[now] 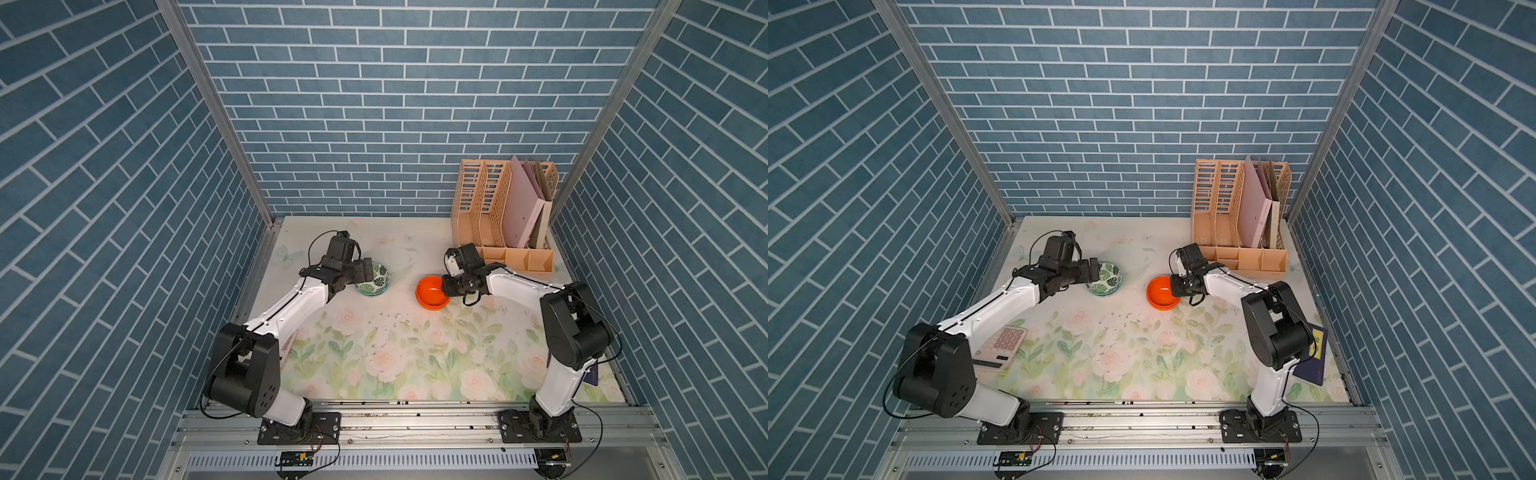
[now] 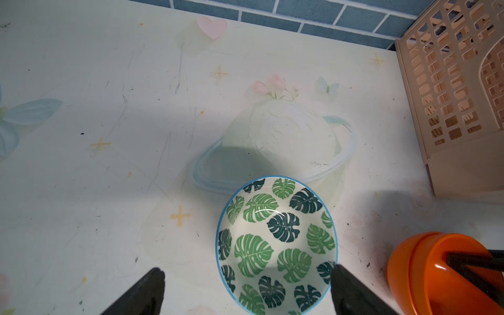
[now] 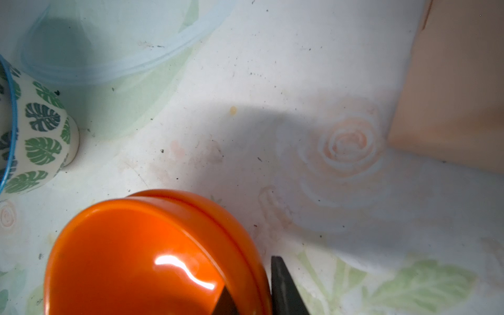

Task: Stack the bowls
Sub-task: Place the bowl at the center of the board, then pick up the bowl from the center of the board.

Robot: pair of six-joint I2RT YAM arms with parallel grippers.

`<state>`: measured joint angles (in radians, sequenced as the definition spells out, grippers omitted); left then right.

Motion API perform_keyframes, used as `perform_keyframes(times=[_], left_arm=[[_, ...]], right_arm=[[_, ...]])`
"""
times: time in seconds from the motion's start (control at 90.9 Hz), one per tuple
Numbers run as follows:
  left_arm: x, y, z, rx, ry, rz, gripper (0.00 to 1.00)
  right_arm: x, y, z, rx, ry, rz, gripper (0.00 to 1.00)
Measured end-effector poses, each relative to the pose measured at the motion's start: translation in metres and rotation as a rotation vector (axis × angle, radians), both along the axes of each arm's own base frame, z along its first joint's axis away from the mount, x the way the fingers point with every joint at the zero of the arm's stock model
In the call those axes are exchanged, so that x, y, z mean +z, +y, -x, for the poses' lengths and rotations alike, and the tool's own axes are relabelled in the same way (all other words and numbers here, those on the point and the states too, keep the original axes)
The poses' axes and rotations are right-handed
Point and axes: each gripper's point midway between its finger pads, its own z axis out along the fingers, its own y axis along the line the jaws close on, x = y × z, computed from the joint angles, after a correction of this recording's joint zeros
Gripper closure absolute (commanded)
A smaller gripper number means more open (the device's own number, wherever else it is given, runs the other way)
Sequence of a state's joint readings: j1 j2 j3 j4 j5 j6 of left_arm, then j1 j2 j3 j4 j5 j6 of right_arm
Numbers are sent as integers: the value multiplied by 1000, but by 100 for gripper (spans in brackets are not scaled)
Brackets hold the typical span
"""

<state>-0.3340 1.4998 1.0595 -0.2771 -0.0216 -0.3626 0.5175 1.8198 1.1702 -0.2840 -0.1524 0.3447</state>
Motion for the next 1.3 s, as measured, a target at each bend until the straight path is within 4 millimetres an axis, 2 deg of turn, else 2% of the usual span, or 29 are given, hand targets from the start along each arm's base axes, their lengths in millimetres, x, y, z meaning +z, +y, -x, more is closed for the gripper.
perform_keyframes(times=[0.176,0.33,0.561,0.737,0.88,1.012,1.188,1.298], left_arm=[[-2,0,1,0,4,-2,3],[-1,0,1,0,4,-1,3],[-1,-7,4,-24,1,-9,3],[-3,-4,6,-15,9,-43,3],[-3,1,3,2,18,-73,3],[-7,3,-6,7,34,-92,5],[-32,16,-12,22,106,-97,11],[-47,23,-16,28,164,-99,12]], right_arm=[[2,2,-1,-15,2,-11,67],[5,3,-4,-17,-7,-15,62],[6,1,-5,-29,-12,0,49],[16,-1,-12,-37,-35,17,38],[31,-5,-16,-50,-68,29,36],[58,-7,-19,-62,-117,20,36],[96,1,-26,-61,-191,-15,36],[105,11,-26,-45,-213,-28,36]])
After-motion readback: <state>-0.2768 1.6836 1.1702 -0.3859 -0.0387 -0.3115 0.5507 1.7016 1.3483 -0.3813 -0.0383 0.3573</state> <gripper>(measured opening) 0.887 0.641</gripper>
